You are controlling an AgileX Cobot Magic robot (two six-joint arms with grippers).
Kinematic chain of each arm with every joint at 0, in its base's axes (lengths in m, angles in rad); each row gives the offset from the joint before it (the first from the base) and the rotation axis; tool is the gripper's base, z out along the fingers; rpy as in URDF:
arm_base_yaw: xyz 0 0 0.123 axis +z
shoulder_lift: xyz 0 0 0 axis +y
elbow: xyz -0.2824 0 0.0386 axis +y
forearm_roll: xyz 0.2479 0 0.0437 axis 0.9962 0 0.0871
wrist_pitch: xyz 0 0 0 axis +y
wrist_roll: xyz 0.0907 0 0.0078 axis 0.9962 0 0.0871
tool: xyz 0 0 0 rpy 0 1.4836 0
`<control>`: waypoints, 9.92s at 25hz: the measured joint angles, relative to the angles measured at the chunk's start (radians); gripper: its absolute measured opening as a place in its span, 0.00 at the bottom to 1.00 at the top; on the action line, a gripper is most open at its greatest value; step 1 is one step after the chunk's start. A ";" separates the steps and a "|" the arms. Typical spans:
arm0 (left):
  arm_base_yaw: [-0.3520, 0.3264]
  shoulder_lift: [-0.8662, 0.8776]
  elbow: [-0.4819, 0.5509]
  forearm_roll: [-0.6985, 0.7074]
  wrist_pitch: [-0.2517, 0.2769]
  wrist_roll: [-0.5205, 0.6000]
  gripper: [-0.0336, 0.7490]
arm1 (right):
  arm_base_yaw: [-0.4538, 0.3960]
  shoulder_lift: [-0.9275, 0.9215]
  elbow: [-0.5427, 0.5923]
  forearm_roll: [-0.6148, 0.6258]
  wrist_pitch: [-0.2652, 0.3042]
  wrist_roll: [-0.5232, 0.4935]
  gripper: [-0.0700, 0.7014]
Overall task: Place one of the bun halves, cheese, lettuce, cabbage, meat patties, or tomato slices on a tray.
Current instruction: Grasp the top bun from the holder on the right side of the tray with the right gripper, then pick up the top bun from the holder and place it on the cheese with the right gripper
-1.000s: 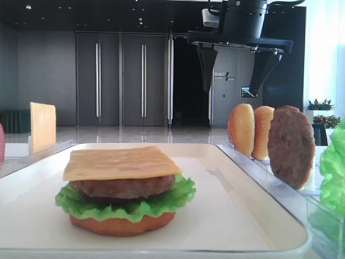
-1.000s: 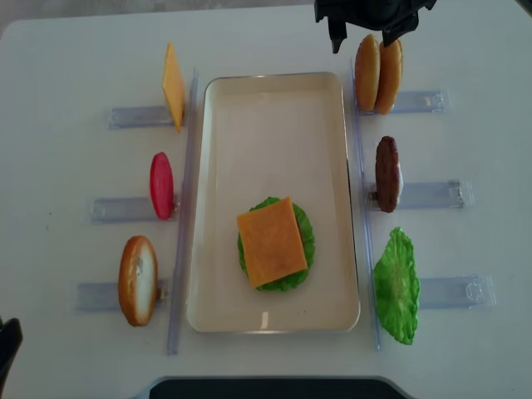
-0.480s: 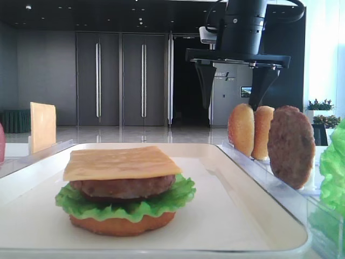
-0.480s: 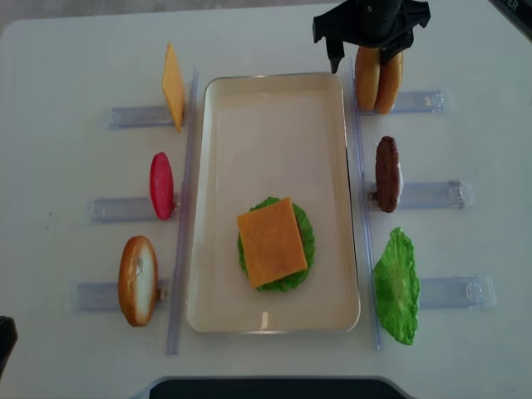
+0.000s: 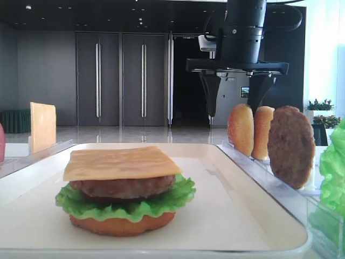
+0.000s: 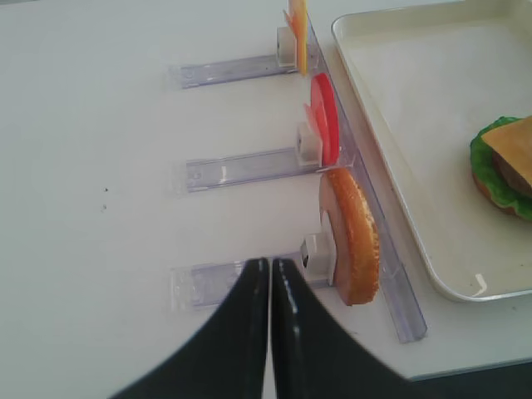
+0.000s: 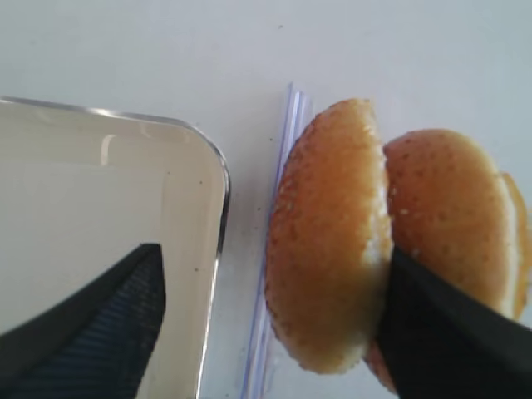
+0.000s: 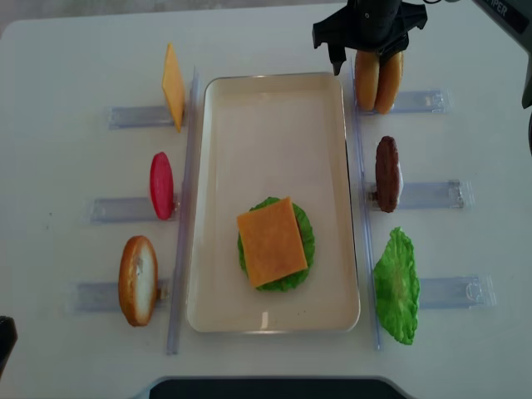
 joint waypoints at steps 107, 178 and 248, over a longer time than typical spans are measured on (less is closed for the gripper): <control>0.000 0.000 0.000 0.000 0.000 0.000 0.04 | 0.037 -1.183 0.912 0.633 -0.069 -0.177 0.27; 0.000 0.000 0.000 0.000 0.000 0.000 0.04 | 0.100 -0.599 1.187 1.828 -0.214 -1.369 0.26; 0.000 0.000 0.000 0.000 0.000 0.000 0.04 | 0.118 -0.490 1.161 1.836 -0.315 -1.305 0.26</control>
